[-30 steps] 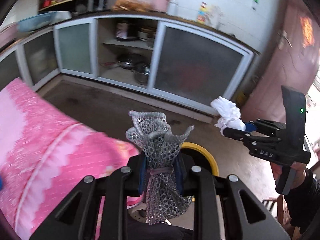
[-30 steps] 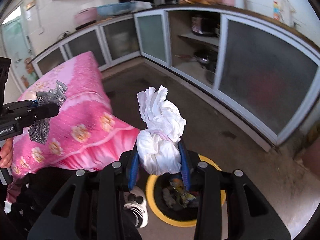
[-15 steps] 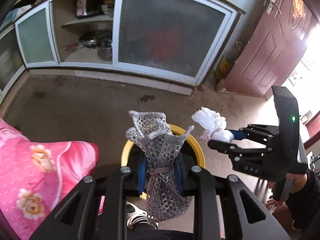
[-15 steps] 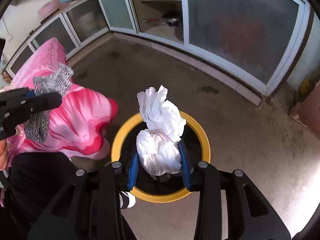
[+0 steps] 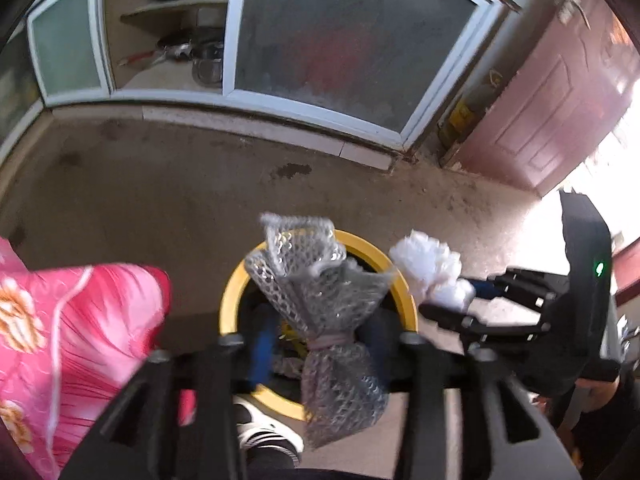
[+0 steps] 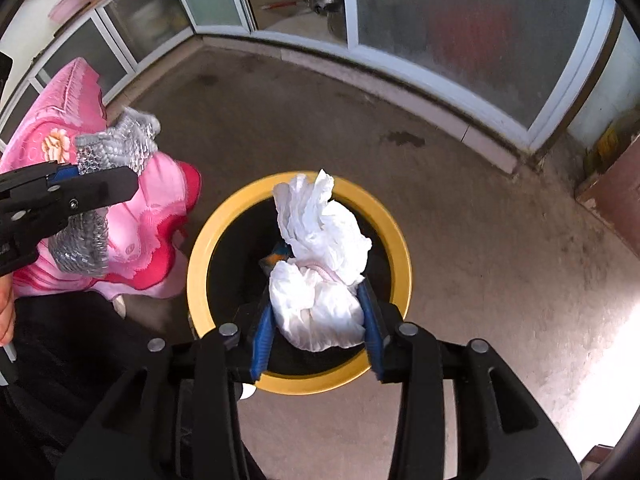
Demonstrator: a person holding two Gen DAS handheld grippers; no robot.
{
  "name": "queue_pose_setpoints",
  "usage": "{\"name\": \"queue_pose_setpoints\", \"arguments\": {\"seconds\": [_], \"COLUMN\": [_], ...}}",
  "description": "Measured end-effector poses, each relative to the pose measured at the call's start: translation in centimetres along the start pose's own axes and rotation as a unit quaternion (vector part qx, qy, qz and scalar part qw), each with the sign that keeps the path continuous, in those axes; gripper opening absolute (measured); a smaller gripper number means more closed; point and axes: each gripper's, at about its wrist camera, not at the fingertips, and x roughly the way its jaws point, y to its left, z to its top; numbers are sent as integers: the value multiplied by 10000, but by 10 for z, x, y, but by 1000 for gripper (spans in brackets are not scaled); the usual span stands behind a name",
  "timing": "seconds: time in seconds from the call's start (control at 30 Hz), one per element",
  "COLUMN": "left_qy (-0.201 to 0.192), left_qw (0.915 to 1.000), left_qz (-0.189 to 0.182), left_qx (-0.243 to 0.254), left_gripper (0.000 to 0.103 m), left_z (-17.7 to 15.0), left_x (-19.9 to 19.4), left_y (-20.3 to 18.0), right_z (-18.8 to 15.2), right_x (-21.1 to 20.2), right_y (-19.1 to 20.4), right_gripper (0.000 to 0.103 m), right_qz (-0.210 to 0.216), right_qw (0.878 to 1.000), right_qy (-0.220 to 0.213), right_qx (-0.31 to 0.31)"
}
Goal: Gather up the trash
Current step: 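Open both tools to drop the mesh and tissue into the bin, then move both open tools back over the table trash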
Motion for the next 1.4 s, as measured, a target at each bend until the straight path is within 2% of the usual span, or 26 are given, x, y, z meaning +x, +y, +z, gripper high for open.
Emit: {"name": "queue_pose_setpoints", "arguments": {"seconds": [0.07,0.17,0.37,0.53,0.57,0.7,0.83,0.9,0.97,1.07,1.1,1.13,1.2,1.3,1.4], "left_qy": [-2,19,-28,-525,-629,-1204,-1737,-1963,-2135,-2349,-2385,-2417,-2375,-2251,-2126], "left_qw": [9995,9992,9983,9959,9951,9883,9735,9611,9447,9130,9051,8917,8734,8597,8548], "left_qz": [-189,-175,-271,-224,-203,48,717,1157,1660,2488,2672,2988,3423,3744,3890], "left_qx": [-239,-361,-515,-696,-730,-934,-1302,-1562,-1856,-2223,-2292,-2393,-2521,-2647,-2699], "left_gripper": [68,83,85,86,88,94,95,95,95,95,95,95,95,95,95], "left_z": [0,-2,-8,-19,-24,-59,-112,-138,-167,-211,-220,-236,-257,-285,-304], "left_x": [4,8,-8,-68,-83,-161,-244,-278,-314,-362,-373,-387,-404,-422,-428], "left_y": [7,10,19,32,36,58,88,103,119,141,147,154,169,191,207], "right_z": [-2,-8,-20,-15,-13,3,22,32,40,53,56,59,63,67,71], "right_x": [3,4,-20,-48,-53,-77,-93,-101,-107,-113,-115,-116,-118,-117,-108], "right_y": [-5,-15,-33,-27,-23,11,62,99,129,188,208,233,281,343,400], "right_gripper": [61,61,62,64,67,69,70,71,71,72,72,72,72,72,72], "right_qz": [-88,-211,-368,-179,-110,328,673,907,1170,1585,1688,1788,2014,2202,2380], "right_qw": [9999,9996,9984,9981,9978,9947,9870,9794,9715,9548,9484,9409,9244,9021,8863], "right_qy": [37,128,-64,-513,-590,-956,-1238,-1387,-1478,-1569,-1601,-1625,-1629,-1622,-1454], "right_qx": [54,139,423,304,267,-165,-770,-1152,-1436,-1963,-2154,-2374,-2799,-3337,-3697]}}
